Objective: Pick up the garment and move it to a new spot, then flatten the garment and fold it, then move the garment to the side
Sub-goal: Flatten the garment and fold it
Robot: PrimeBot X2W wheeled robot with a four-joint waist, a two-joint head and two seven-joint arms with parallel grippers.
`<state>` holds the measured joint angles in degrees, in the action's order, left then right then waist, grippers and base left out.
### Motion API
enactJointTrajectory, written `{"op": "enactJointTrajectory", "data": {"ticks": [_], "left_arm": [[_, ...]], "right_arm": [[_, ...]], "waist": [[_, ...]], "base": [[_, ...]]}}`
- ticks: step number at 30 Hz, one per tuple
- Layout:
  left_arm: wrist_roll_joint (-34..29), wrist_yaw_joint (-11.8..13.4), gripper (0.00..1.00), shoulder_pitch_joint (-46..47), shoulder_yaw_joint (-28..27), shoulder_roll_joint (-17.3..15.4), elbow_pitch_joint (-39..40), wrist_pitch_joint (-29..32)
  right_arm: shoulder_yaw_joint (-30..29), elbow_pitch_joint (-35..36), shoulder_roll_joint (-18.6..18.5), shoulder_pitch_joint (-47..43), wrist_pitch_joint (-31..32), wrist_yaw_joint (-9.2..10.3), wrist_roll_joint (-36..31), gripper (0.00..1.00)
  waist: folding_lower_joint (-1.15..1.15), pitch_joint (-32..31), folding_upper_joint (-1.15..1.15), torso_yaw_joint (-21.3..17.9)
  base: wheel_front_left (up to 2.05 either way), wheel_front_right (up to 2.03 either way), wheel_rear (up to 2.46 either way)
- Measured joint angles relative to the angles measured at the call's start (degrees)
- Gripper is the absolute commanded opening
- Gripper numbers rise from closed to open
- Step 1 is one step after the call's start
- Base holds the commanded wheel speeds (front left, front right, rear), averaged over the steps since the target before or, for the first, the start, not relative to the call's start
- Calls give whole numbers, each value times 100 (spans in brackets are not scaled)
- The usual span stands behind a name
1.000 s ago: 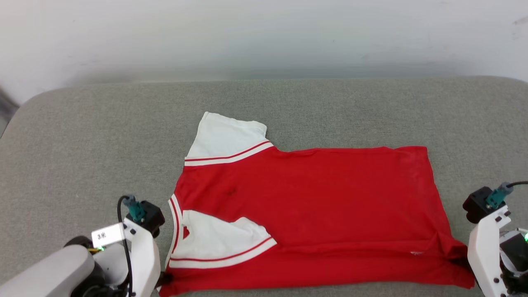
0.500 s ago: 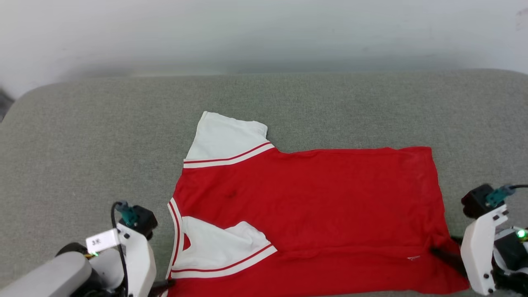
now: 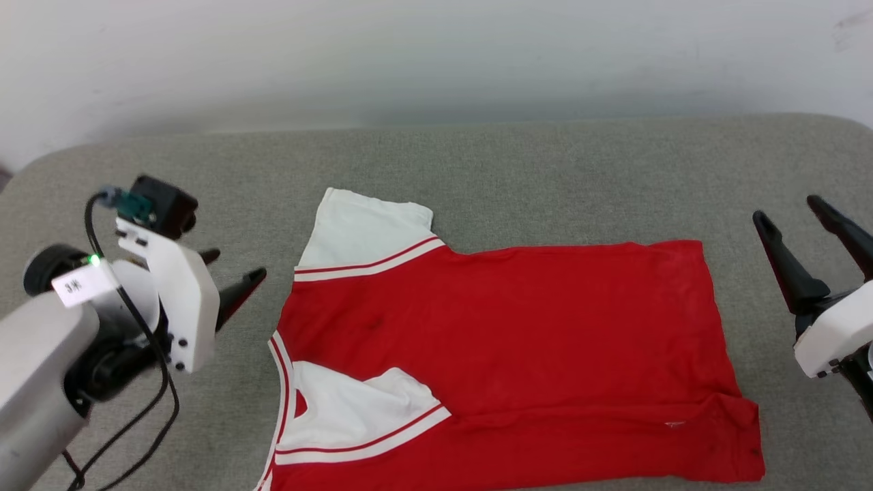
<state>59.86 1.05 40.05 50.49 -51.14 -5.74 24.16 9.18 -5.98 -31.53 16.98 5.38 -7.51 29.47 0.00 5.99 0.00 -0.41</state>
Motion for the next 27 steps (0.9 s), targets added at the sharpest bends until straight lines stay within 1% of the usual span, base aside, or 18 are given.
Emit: {"op": "enactJointTrajectory", "data": {"ticks": [5,8,10,13,15,17,21,24,27], "left_arm": [[-66,24,100,743,-234,145,-305,165],[-46,18,100,1244,-308,241,-480,503],[-45,-18,100,1600,-337,314,-654,745],[97,-42,100,2100,-411,446,-907,1195],[224,-102,100,2386,-415,521,-1062,1567],[272,-149,100,2687,-412,544,-1209,1919],[408,-151,100,3248,-381,616,-1445,2676],[293,-137,100,3528,-193,636,-1562,3172],[171,-103,100,3680,-40,641,-1706,3476]], "right_arm": [[-577,748,689,-315,-334,0,-711,100],[-848,1235,1107,-506,-493,1,-1071,100],[-912,1482,1314,-620,-544,0,-1240,100],[-927,1727,1513,-700,-587,1,-1438,100],[-911,1859,1642,-704,-600,1,-1500,100],[-866,1945,1710,-694,-601,1,-1577,100],[-791,2081,1783,-605,-588,0,-1656,100],[-762,2165,1822,-497,-590,1,-1694,100],[-708,2191,1860,-360,-586,1,-1699,100]], "waist": [[0,302,0,-127],[0,553,0,-220],[0,744,0,-287],[0,1041,0,-397],[1,1242,0,-478],[1,1443,0,-568],[1,1840,0,-749],[1,2120,0,-870],[1,2378,0,-978]], "base": [[0,0,0],[0,0,0],[0,0,0],[0,0,0],[0,0,0],[0,0,0],[0,0,0],[0,0,0],[0,0,0]]}}
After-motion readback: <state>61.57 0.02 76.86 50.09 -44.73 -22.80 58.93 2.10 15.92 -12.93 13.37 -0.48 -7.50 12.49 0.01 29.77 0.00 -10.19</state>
